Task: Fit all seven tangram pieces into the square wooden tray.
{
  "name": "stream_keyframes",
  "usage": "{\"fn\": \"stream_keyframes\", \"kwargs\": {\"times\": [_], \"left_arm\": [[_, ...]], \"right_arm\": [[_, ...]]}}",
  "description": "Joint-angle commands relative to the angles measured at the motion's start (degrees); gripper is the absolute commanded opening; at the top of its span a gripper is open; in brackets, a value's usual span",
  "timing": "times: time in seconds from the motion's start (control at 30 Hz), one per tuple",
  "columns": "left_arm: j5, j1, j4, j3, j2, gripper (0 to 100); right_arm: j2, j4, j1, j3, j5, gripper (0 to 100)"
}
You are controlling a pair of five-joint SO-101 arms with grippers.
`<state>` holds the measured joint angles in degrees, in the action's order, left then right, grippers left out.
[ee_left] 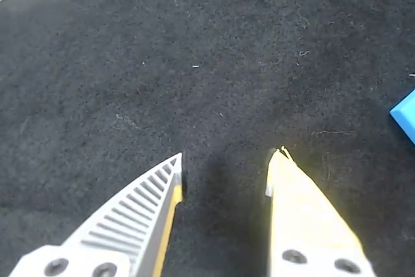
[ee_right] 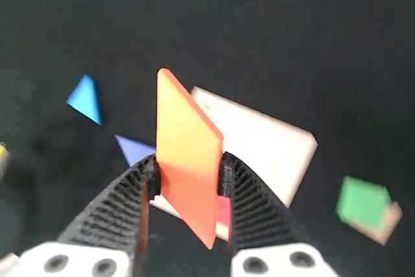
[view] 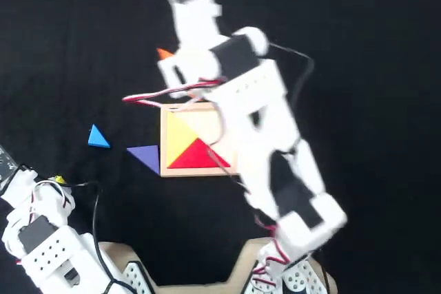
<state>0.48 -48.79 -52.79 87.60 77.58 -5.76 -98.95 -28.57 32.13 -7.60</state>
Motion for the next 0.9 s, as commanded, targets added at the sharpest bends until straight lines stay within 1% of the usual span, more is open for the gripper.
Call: {"fn": "stream_keyframes", "kwargs": {"times": [0.0, 0.07, 0.17, 0.33, 0.47, 0.57, 0.67, 0.77, 0.87], "left_arm": [[-0.4, 0.6, 0.4, -0.3, 0.5, 22], [-0.4, 0.6, 0.4, -0.3, 0.5, 22], [-0.4, 0.6, 0.4, -0.3, 0.5, 22], [-0.4, 1.5, 0.4, -0.3, 0.5, 22], [-0.4, 4.1, 0.4, 0.0, 0.5, 22], [-0.4, 4.3, 0.4, 0.0, 0.5, 22], [-0.4, 4.3, 0.4, 0.0, 0.5, 22], [-0.4, 4.4, 0.4, 0.0, 0.5, 22], [-0.4, 4.4, 0.4, 0.0, 0.5, 22]], "right_arm": [[7.3, 4.0, 7.7, -13.2, 5.3, 1.1], [7.3, 7.8, 11.9, -19.8, 8.4, 1.1], [7.3, 14.1, 16.1, -29.2, 10.4, 1.1], [7.8, 25.8, 17.1, -41.9, 9.9, 1.1], [7.8, 32.0, 15.5, -47.3, 9.7, 1.1], [7.8, 34.8, 13.8, -50.6, 5.1, 1.1], [7.8, 35.5, 12.7, -51.9, 0.6, 1.1], [7.8, 35.6, 10.1, -53.2, -2.7, 1.1], [7.8, 38.2, 7.1, -55.9, -4.4, 1.1]]}}
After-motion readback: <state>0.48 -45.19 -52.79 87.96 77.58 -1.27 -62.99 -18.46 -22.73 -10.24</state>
